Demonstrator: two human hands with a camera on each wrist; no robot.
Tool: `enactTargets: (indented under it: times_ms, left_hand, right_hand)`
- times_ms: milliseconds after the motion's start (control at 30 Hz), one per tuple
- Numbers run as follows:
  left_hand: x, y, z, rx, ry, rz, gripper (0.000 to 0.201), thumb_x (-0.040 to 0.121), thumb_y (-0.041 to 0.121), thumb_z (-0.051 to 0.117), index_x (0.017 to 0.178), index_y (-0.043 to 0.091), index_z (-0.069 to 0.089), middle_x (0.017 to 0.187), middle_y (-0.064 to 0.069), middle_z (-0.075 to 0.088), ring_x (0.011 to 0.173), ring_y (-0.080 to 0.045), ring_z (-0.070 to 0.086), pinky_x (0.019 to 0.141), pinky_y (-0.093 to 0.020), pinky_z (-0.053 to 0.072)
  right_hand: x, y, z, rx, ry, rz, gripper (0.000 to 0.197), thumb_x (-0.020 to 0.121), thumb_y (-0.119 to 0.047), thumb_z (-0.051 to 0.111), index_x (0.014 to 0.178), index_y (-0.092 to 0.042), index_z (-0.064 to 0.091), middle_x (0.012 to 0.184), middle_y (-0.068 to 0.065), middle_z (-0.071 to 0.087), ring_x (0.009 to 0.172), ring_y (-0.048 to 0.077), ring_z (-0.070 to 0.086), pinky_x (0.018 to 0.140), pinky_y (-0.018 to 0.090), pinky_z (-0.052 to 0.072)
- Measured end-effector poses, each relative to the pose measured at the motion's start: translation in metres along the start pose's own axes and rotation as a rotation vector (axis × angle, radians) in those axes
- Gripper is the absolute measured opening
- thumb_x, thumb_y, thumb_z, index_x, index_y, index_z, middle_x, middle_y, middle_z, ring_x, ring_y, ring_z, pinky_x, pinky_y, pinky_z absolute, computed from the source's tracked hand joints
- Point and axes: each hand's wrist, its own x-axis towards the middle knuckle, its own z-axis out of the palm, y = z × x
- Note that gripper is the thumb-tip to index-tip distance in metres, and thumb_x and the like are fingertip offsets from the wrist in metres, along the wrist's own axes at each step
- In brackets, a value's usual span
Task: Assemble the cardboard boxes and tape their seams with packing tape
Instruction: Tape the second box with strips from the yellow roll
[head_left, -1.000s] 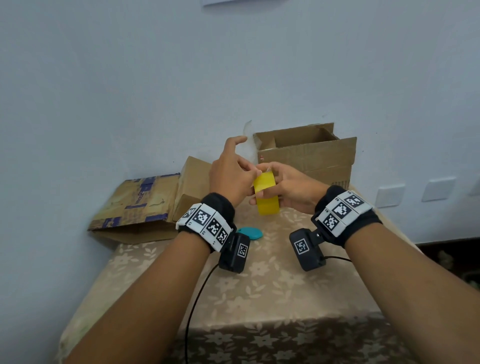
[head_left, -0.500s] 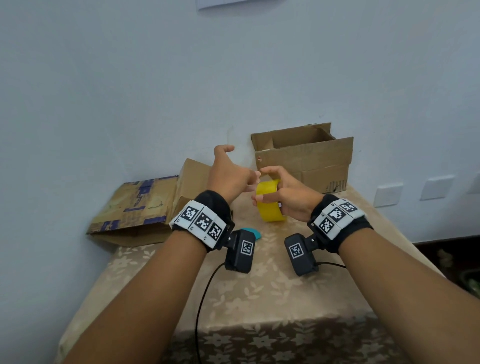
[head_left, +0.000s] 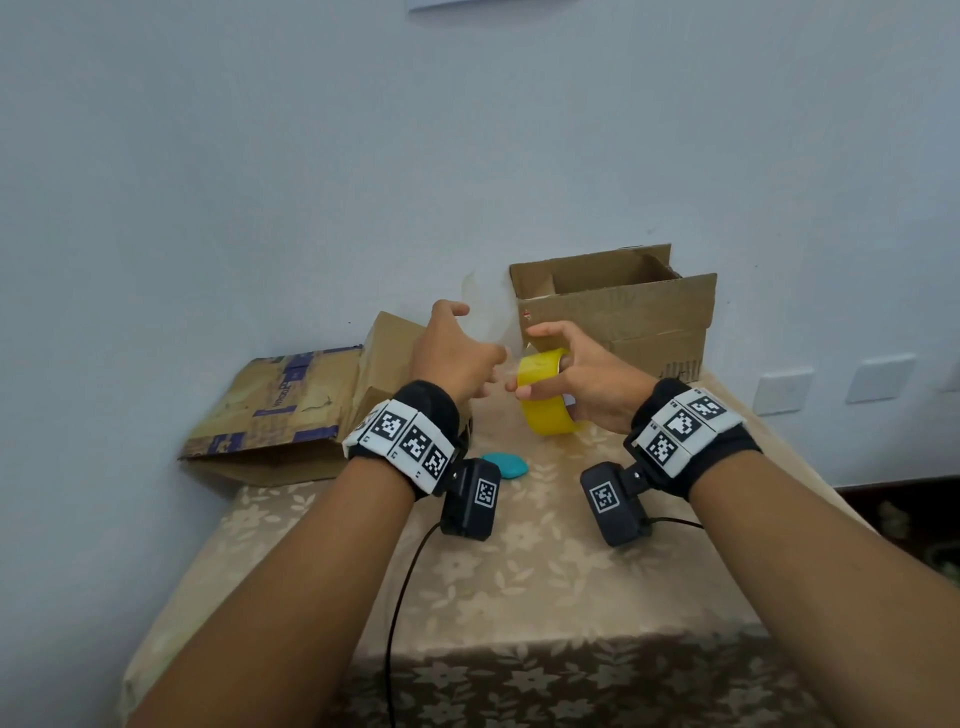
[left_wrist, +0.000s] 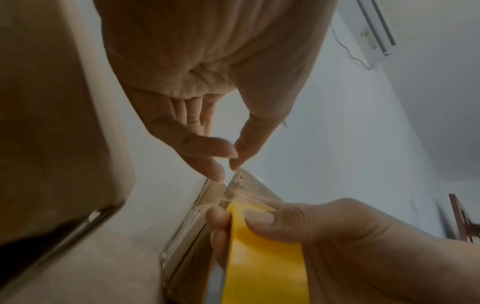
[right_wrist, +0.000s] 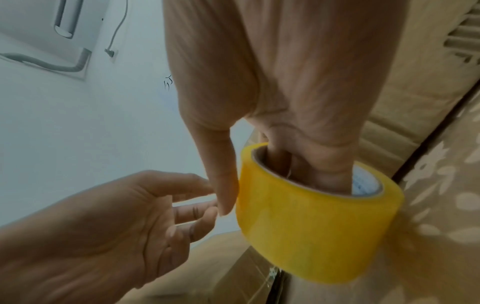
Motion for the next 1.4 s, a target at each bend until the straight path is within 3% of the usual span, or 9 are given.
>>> enactTargets:
  times_ms: [233,400,533,1067,1233,1300,1333,1367,1400]
  left_hand:
    - [0.0,0.01,-0.007,0.022,0.118,0.176,0.024,0.09,0.037,0.069,0.108,0.023,0.062,0.096,0.004,0.065,0.087,-0.017,0.066,0.078,-0.035,0.053]
    - [0.0,0.016,-0.009,-0.001,0.148,0.222,0.016,0.094,0.039,0.065,0.09,0.024,0.069,0.083,0.011,0.06,0.08,-0.01,0.057,0.074,-0.03,0.045]
    - [-0.001,0.02,-0.01,-0.015,0.146,0.247,0.017,0.095,0.036,0.065,0.091,0.021,0.071,0.078,0.013,0.06,0.073,-0.005,0.055,0.069,-0.028,0.042]
    - [-0.003,0.024,-0.018,-0.078,0.101,0.233,0.022,0.093,0.035,0.07,0.082,0.018,0.079,0.075,0.009,0.069,0.079,-0.01,0.063,0.073,-0.026,0.045]
    - [-0.005,0.026,-0.03,-0.174,0.078,0.181,0.022,0.093,0.029,0.07,0.08,0.016,0.081,0.045,0.017,0.051,0.045,0.0,0.044,0.06,-0.027,0.035]
    - [-0.006,0.026,-0.041,-0.191,0.08,0.163,0.023,0.094,0.029,0.069,0.081,0.015,0.081,0.041,0.017,0.047,0.053,-0.006,0.05,0.066,-0.029,0.038]
    - [-0.007,0.026,-0.047,-0.194,0.087,0.158,0.024,0.095,0.03,0.068,0.082,0.015,0.081,0.042,0.014,0.053,0.063,0.001,0.034,0.072,-0.032,0.043]
    - [-0.007,0.026,-0.054,-0.203,0.097,0.158,0.025,0.096,0.032,0.067,0.083,0.016,0.081,0.052,0.012,0.064,0.113,-0.021,0.049,0.079,-0.04,0.048]
    - [-0.007,0.026,-0.061,-0.216,0.114,0.157,0.027,0.097,0.033,0.065,0.083,0.016,0.082,0.072,0.014,0.068,0.103,-0.035,0.062,0.09,-0.049,0.052]
  right_hand:
    - [-0.006,-0.017,-0.002,-0.392,0.037,0.119,0.07,0.085,-0.031,0.084,0.142,-0.03,0.044,0.139,0.004,0.05,0.12,0.032,0.06,0.096,0.053,0.056]
    - [-0.013,-0.034,0.001,-0.65,0.05,0.176,0.087,0.082,-0.063,0.074,0.152,-0.023,0.039,0.134,0.003,0.046,0.108,0.03,0.059,0.086,0.046,0.061]
    - [-0.012,-0.044,-0.002,-0.78,0.139,0.142,0.084,0.084,-0.078,0.058,0.133,-0.01,0.058,0.125,0.013,0.065,0.1,0.033,0.071,0.081,0.05,0.064]
    - [-0.01,-0.06,-0.003,-0.779,0.421,-0.122,0.031,0.094,-0.04,0.071,0.105,-0.011,0.072,0.108,0.006,0.069,0.099,0.021,0.064,0.077,0.033,0.05]
    - [-0.002,-0.055,0.011,-0.56,0.446,-0.263,0.009,0.094,-0.026,0.07,0.096,-0.017,0.071,0.092,-0.008,0.064,0.1,0.014,0.06,0.081,0.028,0.044]
    - [0.005,-0.053,0.017,-0.489,0.448,-0.283,0.006,0.093,-0.021,0.069,0.095,-0.017,0.072,0.093,-0.002,0.07,0.096,0.014,0.065,0.082,0.031,0.05]
    - [0.008,-0.052,0.022,-0.441,0.433,-0.281,0.005,0.093,-0.019,0.068,0.095,-0.017,0.071,0.091,0.0,0.073,0.092,0.014,0.068,0.084,0.033,0.054]
    - [0.01,-0.052,0.027,-0.387,0.411,-0.275,0.004,0.093,-0.017,0.067,0.096,-0.016,0.07,0.09,0.003,0.075,0.086,0.013,0.07,0.084,0.034,0.057]
    - [0.012,-0.051,0.034,-0.331,0.383,-0.262,0.005,0.094,-0.017,0.066,0.099,-0.016,0.068,0.091,0.006,0.076,0.081,0.013,0.07,0.081,0.034,0.059]
